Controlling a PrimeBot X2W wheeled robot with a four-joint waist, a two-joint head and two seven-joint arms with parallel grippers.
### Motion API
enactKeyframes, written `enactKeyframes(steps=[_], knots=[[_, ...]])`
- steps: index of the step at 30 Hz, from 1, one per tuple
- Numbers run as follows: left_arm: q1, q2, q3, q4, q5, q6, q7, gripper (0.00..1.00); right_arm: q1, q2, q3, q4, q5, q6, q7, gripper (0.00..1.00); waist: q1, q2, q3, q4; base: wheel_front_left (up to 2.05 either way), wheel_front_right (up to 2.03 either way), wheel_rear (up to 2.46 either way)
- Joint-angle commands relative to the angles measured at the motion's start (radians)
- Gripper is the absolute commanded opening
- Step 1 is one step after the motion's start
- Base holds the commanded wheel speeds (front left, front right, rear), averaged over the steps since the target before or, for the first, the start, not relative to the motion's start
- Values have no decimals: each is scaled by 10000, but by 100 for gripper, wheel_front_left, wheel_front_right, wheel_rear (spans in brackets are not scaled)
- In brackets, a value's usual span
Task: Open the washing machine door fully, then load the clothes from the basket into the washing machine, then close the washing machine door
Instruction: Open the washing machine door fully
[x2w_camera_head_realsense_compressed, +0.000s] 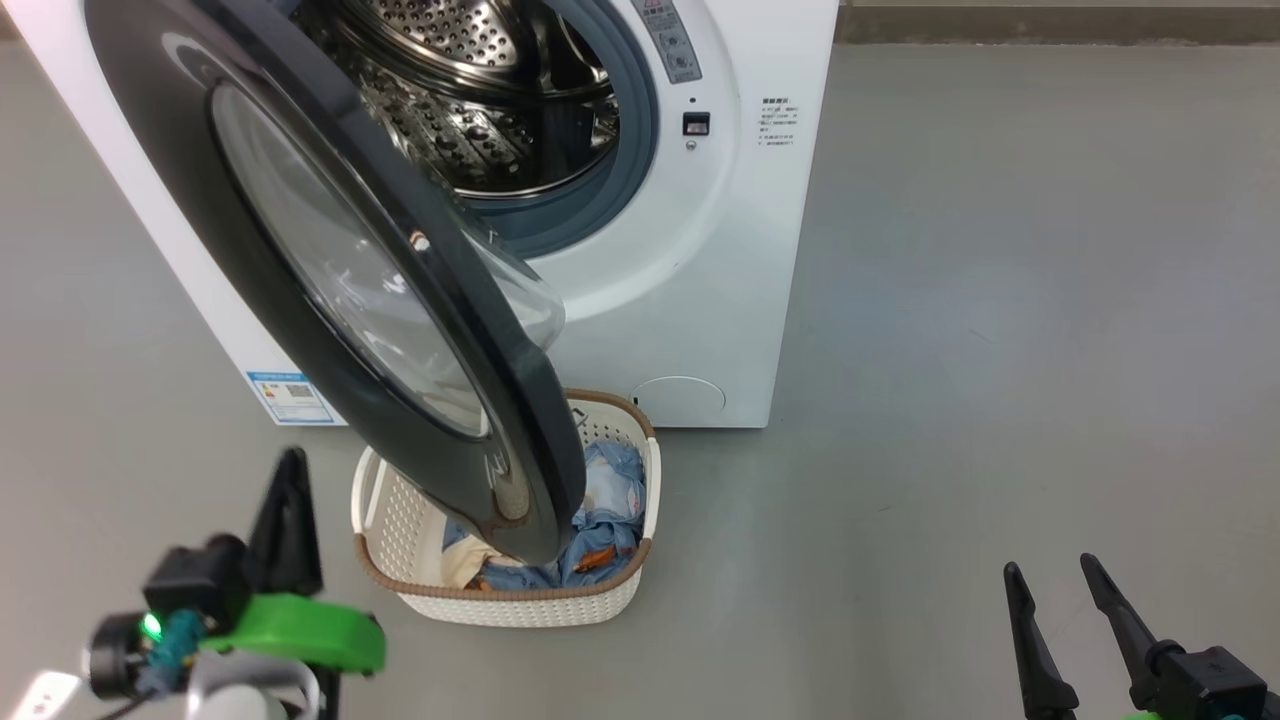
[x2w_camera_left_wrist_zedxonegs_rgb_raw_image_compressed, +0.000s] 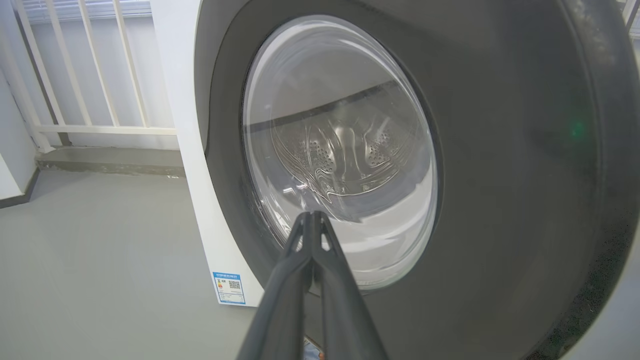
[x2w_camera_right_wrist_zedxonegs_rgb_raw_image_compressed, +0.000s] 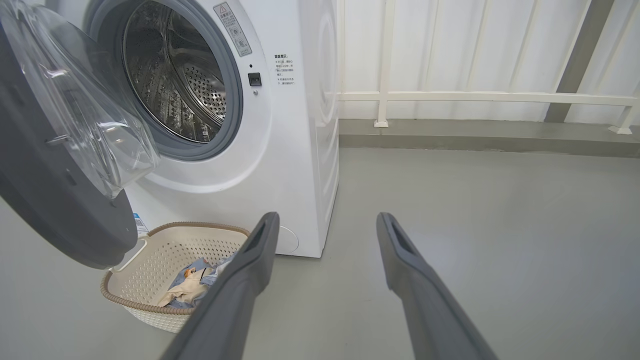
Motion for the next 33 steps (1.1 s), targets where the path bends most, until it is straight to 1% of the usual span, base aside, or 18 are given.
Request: enactKeyframes(steps=[1, 4, 7, 9, 12, 17, 22, 27, 28, 29, 33], knots=[[-527, 271, 379, -346, -10, 101, -80, 0, -114, -90, 213, -219, -142, 16, -122, 100, 0, 0, 6, 4, 0, 0, 0], [-919, 458, 538, -704, 141, 346, -80, 0, -109, -90, 184, -212, -178, 16, -122, 100, 0, 0, 22, 13, 0, 0, 0], [-1412, 565, 623, -1341, 361, 630, -80, 0, -115, -89, 150, -220, -216, 16, -122, 100, 0, 0, 29, 23, 0, 0, 0], [-1692, 531, 509, -1900, 579, 829, -48, 0, -106, -89, 137, -229, -241, 16, -122, 100, 0, 0, 18, 43, 0, 0, 0], [-2150, 426, 129, -2738, 850, 918, 113, 0, -115, -88, 166, -248, -286, 16, -122, 100, 0, 0, 34, 78, 0, 0, 0], [-2775, 80, -1037, -3764, 976, 780, 640, 0, -172, -87, 331, -248, -326, 16, -122, 100, 0, 0, 96, 161, 0, 0, 0], [-3164, -119, -2558, -4093, 693, 622, 1147, 0, -245, -87, 493, -243, -348, 16, -122, 100, 0, 0, 119, 243, 0, 0, 0], [-3261, -162, -4072, -3852, 13, 670, 1624, 0, -300, -86, 631, -234, -373, 16, -122, 100, 0, 0, 118, 255, 0, 0, 0], [-3266, -164, -4399, -3765, -174, 725, 1721, 0, -306, -86, 649, -231, -372, 16, -122, 100, 0, 0, 126, 259, 0, 0, 0], [-3290, -166, -4995, -3499, -537, 824, 1908, 0, -321, -86, 686, -223, -367, 16, -122, 100, 0, 0, 151, 276, 0, 0, 0], [-3380, -167, -5843, -2761, -1032, 1097, 2134, 0, -387, -85, 775, -214, -349, 16, -122, 100, 0, 0, 246, 278, 0, 0, 0]])
